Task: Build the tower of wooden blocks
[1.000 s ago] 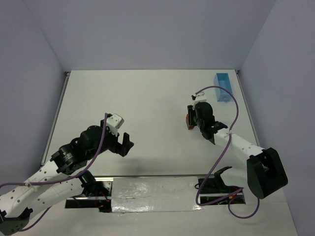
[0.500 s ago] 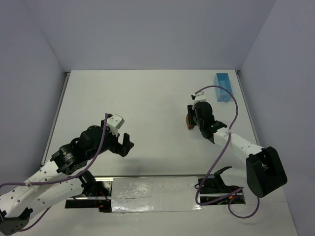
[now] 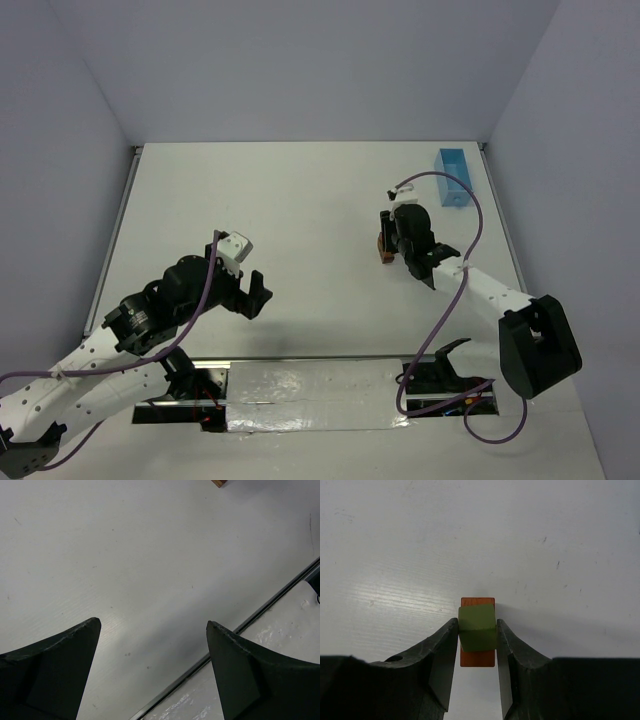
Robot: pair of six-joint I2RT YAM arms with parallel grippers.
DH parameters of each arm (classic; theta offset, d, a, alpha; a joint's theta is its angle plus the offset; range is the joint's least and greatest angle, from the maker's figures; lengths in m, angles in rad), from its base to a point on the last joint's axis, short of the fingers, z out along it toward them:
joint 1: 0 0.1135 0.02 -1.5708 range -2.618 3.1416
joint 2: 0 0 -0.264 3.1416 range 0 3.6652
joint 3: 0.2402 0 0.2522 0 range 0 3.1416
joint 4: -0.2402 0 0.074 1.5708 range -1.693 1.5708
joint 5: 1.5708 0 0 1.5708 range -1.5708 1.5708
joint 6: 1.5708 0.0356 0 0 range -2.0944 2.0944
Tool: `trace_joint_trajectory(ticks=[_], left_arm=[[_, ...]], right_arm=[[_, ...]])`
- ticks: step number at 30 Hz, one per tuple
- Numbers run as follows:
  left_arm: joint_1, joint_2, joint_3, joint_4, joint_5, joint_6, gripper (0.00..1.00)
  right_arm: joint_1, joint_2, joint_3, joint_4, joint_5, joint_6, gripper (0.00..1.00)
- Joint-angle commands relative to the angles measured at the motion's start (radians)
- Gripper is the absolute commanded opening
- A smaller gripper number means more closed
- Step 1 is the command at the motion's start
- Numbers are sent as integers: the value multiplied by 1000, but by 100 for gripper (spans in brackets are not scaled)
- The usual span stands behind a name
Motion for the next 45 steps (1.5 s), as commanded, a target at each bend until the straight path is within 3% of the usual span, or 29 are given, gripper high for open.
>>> trace_joint_trajectory(ticks=[1,45], left_arm=[[-3,-1,-1,47,9,13,100],[-3,17,-2,54,35,17,99]], right_arm=[[3,5,45,3,11,4,41],[35,24,79,-52,79,86,41]])
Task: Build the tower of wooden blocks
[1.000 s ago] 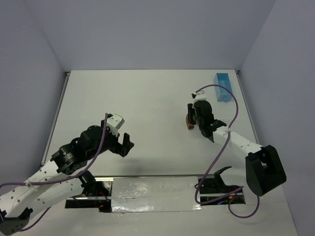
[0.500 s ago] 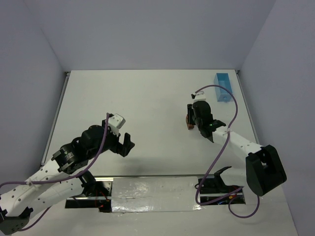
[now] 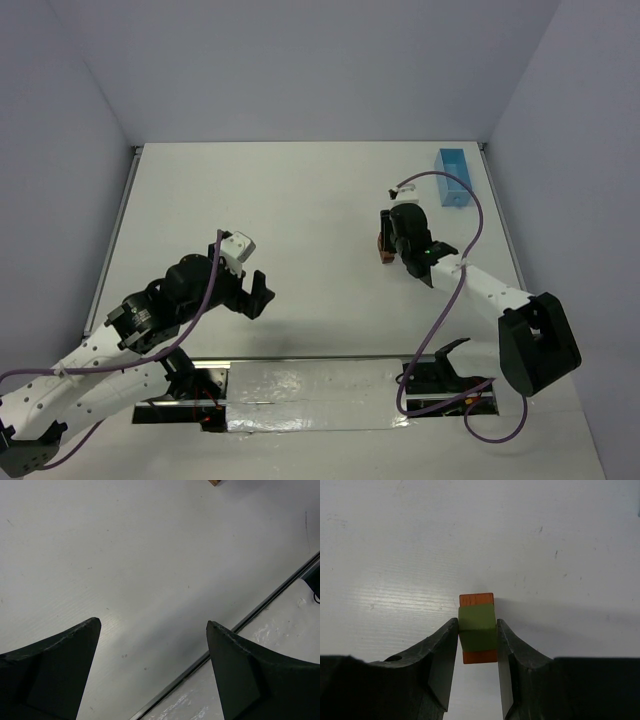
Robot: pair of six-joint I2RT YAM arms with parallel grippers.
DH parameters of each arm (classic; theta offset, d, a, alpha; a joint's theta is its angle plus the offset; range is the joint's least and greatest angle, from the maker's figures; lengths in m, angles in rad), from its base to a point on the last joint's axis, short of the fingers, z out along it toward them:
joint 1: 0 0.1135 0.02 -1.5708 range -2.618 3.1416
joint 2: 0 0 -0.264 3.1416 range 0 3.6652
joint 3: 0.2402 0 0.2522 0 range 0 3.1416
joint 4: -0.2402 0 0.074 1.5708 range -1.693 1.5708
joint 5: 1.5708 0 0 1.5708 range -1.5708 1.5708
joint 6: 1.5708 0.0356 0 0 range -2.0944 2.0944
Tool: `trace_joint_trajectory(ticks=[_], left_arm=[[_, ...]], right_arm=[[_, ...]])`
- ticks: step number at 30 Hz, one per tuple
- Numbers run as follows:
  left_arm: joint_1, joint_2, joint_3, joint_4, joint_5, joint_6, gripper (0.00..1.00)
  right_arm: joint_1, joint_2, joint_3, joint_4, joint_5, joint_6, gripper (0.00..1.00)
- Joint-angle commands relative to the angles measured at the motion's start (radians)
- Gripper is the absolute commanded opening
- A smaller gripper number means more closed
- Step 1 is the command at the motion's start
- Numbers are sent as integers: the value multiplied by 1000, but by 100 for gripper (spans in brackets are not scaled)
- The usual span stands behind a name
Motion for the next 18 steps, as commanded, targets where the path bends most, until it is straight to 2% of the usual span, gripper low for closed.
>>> trace_joint_trajectory(ticks=[1,18], left_arm=[[-4,4,-2,42,18,17,99],[-3,9,0,43,24,18,100]], right_arm=[[18,15,56,-3,21,9,41],[26,33,72,-29,70,33,42]])
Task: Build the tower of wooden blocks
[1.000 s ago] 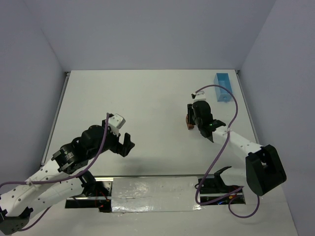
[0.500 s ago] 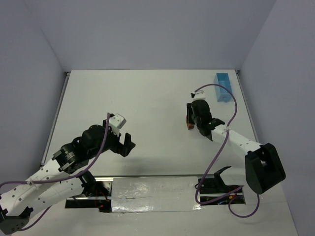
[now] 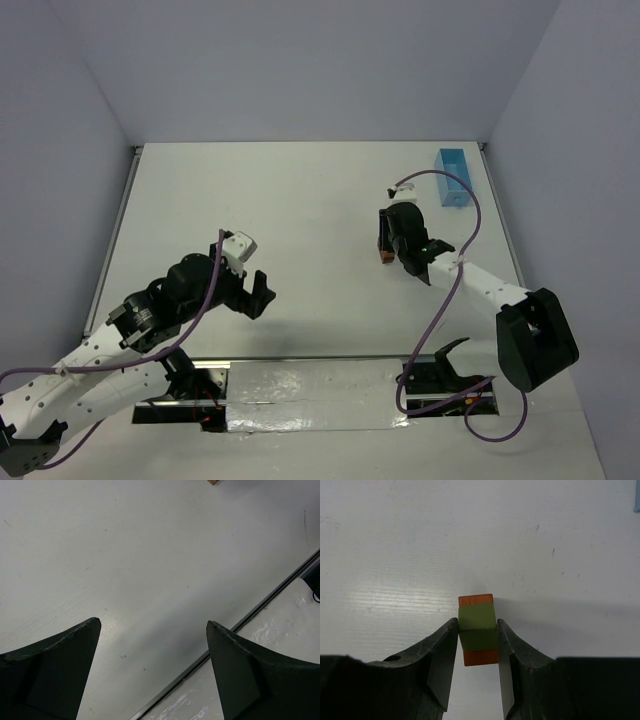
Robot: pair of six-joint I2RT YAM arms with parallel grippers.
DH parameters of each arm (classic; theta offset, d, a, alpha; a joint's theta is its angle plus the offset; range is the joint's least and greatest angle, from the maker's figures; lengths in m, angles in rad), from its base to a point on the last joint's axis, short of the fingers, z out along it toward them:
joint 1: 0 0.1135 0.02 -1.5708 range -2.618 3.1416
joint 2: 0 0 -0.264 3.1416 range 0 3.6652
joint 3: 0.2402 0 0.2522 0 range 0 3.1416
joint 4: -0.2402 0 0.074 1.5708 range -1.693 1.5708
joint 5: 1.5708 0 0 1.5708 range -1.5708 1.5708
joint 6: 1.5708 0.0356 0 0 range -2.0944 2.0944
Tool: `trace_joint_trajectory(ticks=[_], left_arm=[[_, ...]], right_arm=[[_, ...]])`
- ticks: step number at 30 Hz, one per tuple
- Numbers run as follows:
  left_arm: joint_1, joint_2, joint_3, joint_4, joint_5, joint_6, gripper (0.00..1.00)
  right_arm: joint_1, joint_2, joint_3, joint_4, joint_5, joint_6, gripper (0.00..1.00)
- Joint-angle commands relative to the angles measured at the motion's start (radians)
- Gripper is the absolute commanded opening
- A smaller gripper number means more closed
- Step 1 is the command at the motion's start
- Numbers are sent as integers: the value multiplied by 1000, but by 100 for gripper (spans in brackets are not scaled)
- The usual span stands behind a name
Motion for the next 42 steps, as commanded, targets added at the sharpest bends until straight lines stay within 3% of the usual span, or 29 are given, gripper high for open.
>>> trace_joint_trajectory(ticks=[1,16,24,28,30,34,38,42], left_arm=[[-3,3,-2,35,15,17,99],[-3,5,-2,35,20,18,99],[-3,5,-2,35,17,17,99],[-3,6,-2,35,17,17,99],[-3,5,-2,33,8,15,99],[-1,9,15,4,-98,-17,99],[33,35,41,-37,-279,-91,99],[213,29,64,-63,-382,-161,99]], right_arm=[[8,9,49,-11,32,11,42],[9,10,49,-14,12,18,45],[11,-1,51,-19,-6,28,56],[9,-19,58,-31,-10,29,57],[9,-33,66,-45,-14,31,61],[11,-132,104,-132,-49,38,100],[11,-313,155,-301,-8,54,100],[9,-474,213,-508,53,74,100]])
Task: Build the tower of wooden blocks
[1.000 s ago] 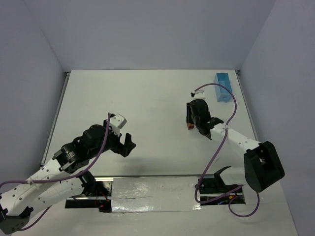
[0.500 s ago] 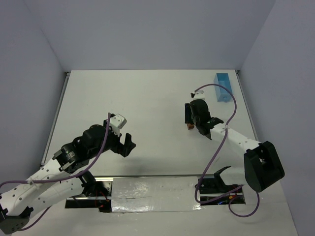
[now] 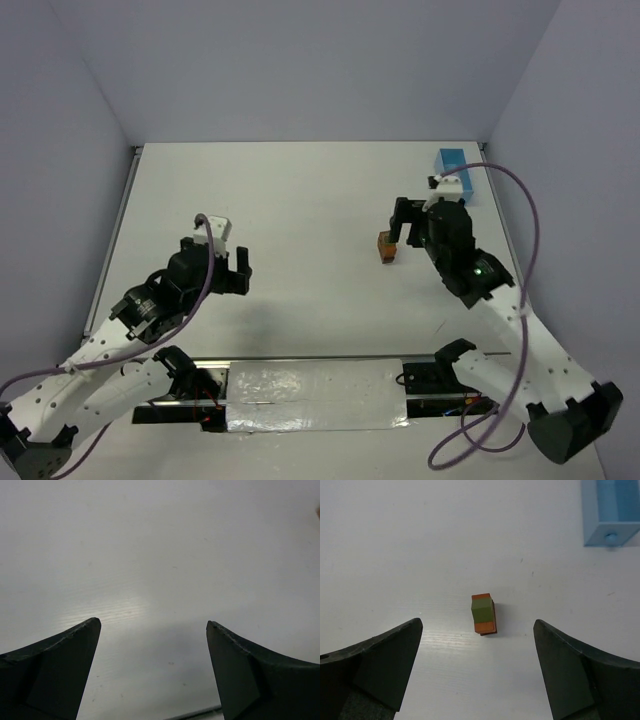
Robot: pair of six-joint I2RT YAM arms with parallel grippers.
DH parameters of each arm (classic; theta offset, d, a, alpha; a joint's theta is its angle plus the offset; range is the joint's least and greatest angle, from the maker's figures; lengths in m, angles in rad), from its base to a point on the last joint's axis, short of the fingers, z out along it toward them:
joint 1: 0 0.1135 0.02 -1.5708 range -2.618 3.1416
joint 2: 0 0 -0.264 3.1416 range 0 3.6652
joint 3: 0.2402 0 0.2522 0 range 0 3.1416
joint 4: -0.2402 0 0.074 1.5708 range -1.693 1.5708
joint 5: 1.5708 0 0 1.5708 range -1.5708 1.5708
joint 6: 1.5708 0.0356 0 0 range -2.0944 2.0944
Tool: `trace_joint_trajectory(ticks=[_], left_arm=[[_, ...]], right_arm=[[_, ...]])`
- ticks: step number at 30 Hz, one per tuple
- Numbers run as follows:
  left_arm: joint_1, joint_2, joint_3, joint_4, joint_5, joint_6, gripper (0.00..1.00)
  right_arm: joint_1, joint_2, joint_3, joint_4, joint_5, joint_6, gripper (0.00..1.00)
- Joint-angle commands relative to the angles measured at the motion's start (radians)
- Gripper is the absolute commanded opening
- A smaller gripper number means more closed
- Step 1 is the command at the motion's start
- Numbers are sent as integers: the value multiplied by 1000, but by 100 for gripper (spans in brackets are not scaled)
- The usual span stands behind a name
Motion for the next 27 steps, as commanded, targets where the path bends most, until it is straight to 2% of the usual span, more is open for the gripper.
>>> trace_joint_trajectory(ticks=[1,2,5,11,14,27], left_arm=[[135,-25,56,-15,-140,-76,100],[178,-50,59,-12,-144,-74,99],[200,-99,75,-24,-194,-72,99],[200,-166,106,-59,-288,-46,99],[200,-194,79,-58,-347,-53,99],[202,-217,42,-32,-283,-22,99]], right_arm=[[6,-126,84,-214,62,32,100],[8,-173,105,-283,67,36,100],[6,-232,215,-421,52,56,100],[6,-342,294,-549,32,70,100],[5,-413,292,-546,-3,58,100],[6,-438,209,-487,-31,72,100]])
